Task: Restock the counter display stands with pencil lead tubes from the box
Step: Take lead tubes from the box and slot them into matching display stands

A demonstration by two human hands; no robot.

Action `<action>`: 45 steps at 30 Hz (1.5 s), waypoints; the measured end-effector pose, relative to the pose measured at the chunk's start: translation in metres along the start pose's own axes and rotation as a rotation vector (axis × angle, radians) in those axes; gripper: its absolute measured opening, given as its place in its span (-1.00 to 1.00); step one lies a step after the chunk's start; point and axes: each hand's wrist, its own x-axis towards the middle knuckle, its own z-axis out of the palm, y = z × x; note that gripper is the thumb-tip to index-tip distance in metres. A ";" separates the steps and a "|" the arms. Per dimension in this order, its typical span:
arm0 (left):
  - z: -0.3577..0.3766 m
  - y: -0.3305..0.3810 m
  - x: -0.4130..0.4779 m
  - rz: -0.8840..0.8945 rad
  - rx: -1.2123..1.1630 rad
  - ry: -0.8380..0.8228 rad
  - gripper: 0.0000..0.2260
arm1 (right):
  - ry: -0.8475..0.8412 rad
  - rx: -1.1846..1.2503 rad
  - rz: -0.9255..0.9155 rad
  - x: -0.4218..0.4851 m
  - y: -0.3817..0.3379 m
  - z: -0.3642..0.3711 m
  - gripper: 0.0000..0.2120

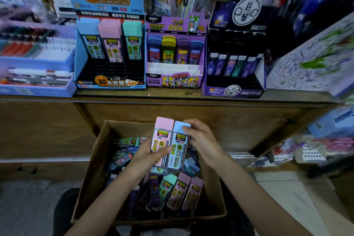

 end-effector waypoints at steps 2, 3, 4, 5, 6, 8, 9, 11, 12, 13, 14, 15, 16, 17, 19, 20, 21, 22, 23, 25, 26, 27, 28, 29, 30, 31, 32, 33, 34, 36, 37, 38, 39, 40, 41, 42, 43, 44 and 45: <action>0.002 0.012 0.002 0.023 0.025 0.000 -0.71 | -0.032 -0.127 -0.089 -0.007 -0.016 -0.007 -0.89; 0.002 0.018 0.003 0.022 0.039 0.008 -0.67 | -0.053 -0.160 -0.140 -0.010 -0.025 -0.010 -0.90; 0.001 0.024 0.005 0.020 0.047 0.021 -0.64 | -0.069 -0.188 -0.185 -0.011 -0.036 -0.013 -0.91; -0.001 0.029 0.007 0.025 0.050 0.034 -0.62 | -0.080 -0.218 -0.225 -0.012 -0.048 -0.015 -0.94; -0.003 0.035 0.009 0.038 0.054 0.052 -0.64 | -0.084 -0.241 -0.263 -0.013 -0.060 -0.017 -0.95; -0.012 0.048 0.013 0.085 0.069 0.111 -0.72 | -0.070 -0.286 -0.351 -0.012 -0.086 -0.018 -0.90; -0.019 0.055 0.015 0.118 0.078 0.142 -0.75 | -0.058 -0.310 -0.401 -0.010 -0.100 -0.017 -0.89; -0.032 0.069 0.016 0.168 0.100 0.201 -0.78 | -0.021 -0.312 -0.484 -0.008 -0.124 -0.016 -0.88; -0.041 0.078 0.015 0.191 0.106 0.238 -0.79 | -0.007 -0.286 -0.515 -0.007 -0.136 -0.012 -0.88; -0.050 0.086 0.013 0.211 0.107 0.274 -0.79 | 0.001 -0.257 -0.540 -0.004 -0.149 -0.007 -0.89; -0.059 0.093 0.011 0.227 0.104 0.301 -0.80 | 0.005 -0.235 -0.565 -0.002 -0.161 0.000 -0.89; -0.068 0.100 0.008 0.245 0.102 0.322 -0.80 | 0.009 -0.229 -0.597 0.001 -0.172 0.008 -0.89; -0.077 0.106 0.005 0.264 0.103 0.339 -0.80 | 0.009 -0.230 -0.634 0.004 -0.183 0.017 -0.88; -0.086 0.111 0.002 0.281 0.107 0.358 -0.82 | 0.004 -0.232 -0.669 0.008 -0.194 0.028 -0.87; -0.103 0.118 -0.004 0.300 0.123 0.396 -0.86 | -0.014 -0.240 -0.715 0.018 -0.211 0.053 -0.86; -0.112 0.120 -0.008 0.302 0.128 0.415 -0.87 | -0.021 -0.255 -0.726 0.025 -0.218 0.066 -0.85; -0.120 0.122 -0.012 0.302 0.129 0.435 -0.87 | -0.025 -0.282 -0.734 0.032 -0.223 0.081 -0.84; -0.128 0.123 -0.015 0.301 0.130 0.453 -0.87 | -0.027 -0.312 -0.742 0.040 -0.227 0.096 -0.83; -0.136 0.124 -0.019 0.299 0.128 0.470 -0.87 | -0.026 -0.344 -0.754 0.047 -0.229 0.112 -0.83; -0.150 0.125 -0.025 0.299 0.108 0.499 -0.85 | -0.010 -0.406 -0.795 0.060 -0.231 0.141 -0.85; -0.156 0.125 -0.027 0.300 0.094 0.513 -0.84 | -0.005 -0.438 -0.818 0.067 -0.231 0.155 -0.87; -0.162 0.124 -0.030 0.299 0.080 0.524 -0.83 | 0.000 -0.476 -0.840 0.073 -0.231 0.167 -0.88; -0.167 0.124 -0.032 0.297 0.067 0.532 -0.83 | 0.003 -0.517 -0.862 0.078 -0.230 0.178 -0.89; -0.171 0.124 -0.034 0.297 0.056 0.538 -0.82 | 0.005 -0.562 -0.880 0.084 -0.230 0.187 -0.90; -0.175 0.123 -0.036 0.298 0.051 0.542 -0.81 | 0.005 -0.618 -0.898 0.089 -0.231 0.195 -0.91; -0.178 0.122 -0.038 0.299 0.050 0.544 -0.81 | 0.009 -0.689 -0.917 0.093 -0.231 0.202 -0.89; -0.182 0.122 -0.039 0.299 0.050 0.546 -0.81 | 0.010 -0.769 -0.933 0.096 -0.230 0.207 -0.85; -0.185 0.121 -0.039 0.299 0.053 0.550 -0.82 | 0.007 -0.841 -0.940 0.099 -0.229 0.211 -0.83; -0.188 0.120 -0.039 0.300 0.056 0.554 -0.83 | 0.000 -0.891 -0.940 0.102 -0.228 0.214 -0.82; -0.191 0.120 -0.040 0.305 0.051 0.556 -0.84 | -0.013 -0.928 -0.931 0.105 -0.225 0.216 -0.82; -0.192 0.119 -0.040 0.307 0.036 0.552 -0.83 | -0.015 -0.929 -0.926 0.107 -0.225 0.216 -0.82; -0.193 0.119 -0.040 0.308 0.021 0.548 -0.83 | -0.017 -0.925 -0.919 0.108 -0.225 0.216 -0.82; -0.193 0.119 -0.040 0.306 0.011 0.544 -0.83 | -0.020 -0.916 -0.909 0.109 -0.226 0.216 -0.82; -0.193 0.120 -0.040 0.303 0.007 0.540 -0.83 | -0.024 -0.902 -0.900 0.109 -0.226 0.216 -0.82; -0.193 0.121 -0.040 0.300 0.008 0.537 -0.82 | -0.029 -0.886 -0.896 0.110 -0.226 0.216 -0.82; -0.193 0.121 -0.040 0.300 0.009 0.532 -0.82 | -0.034 -0.873 -0.893 0.111 -0.224 0.216 -0.82; -0.192 0.122 -0.039 0.303 0.008 0.527 -0.82 | -0.035 -0.867 -0.895 0.112 -0.222 0.216 -0.82; -0.191 0.122 -0.039 0.304 0.009 0.522 -0.81 | -0.030 -0.870 -0.902 0.114 -0.219 0.217 -0.82; -0.191 0.122 -0.039 0.305 0.012 0.521 -0.81 | -0.020 -0.886 -0.917 0.116 -0.216 0.217 -0.82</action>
